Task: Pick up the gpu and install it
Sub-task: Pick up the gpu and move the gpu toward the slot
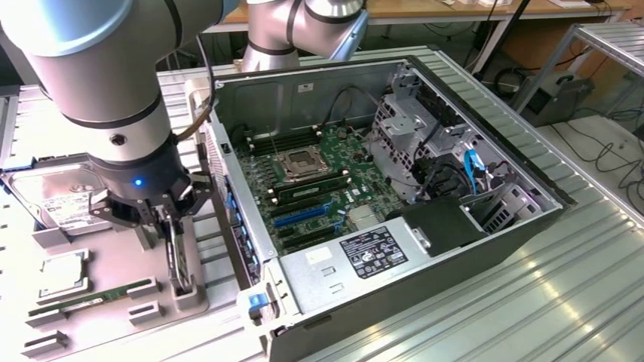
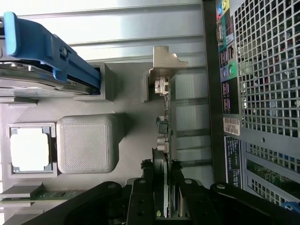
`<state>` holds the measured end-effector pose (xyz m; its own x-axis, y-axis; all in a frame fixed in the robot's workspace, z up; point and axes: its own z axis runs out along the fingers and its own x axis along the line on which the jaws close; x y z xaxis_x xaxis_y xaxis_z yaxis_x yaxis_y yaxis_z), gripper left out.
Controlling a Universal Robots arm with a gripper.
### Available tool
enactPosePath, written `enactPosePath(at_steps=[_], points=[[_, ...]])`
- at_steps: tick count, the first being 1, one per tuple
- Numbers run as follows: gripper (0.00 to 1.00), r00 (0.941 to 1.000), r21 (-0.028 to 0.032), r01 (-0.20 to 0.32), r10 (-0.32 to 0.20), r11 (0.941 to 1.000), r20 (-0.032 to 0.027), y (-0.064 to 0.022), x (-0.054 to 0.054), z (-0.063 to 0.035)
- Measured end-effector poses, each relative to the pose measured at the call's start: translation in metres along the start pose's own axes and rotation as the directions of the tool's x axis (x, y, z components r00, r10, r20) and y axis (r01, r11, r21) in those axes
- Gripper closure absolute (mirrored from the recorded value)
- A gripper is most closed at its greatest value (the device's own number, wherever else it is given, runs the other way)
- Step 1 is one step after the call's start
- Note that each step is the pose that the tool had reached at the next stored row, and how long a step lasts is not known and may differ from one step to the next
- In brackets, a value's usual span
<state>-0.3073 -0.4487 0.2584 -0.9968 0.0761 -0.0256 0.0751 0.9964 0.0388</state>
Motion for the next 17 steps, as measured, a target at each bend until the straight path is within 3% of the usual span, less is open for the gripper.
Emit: enactPosePath(at_steps=[17], points=[[0.74,1.0000,0.0000,0.000,0.000,1.0000,0.0000,0.0008,-0.001,-0.0203]])
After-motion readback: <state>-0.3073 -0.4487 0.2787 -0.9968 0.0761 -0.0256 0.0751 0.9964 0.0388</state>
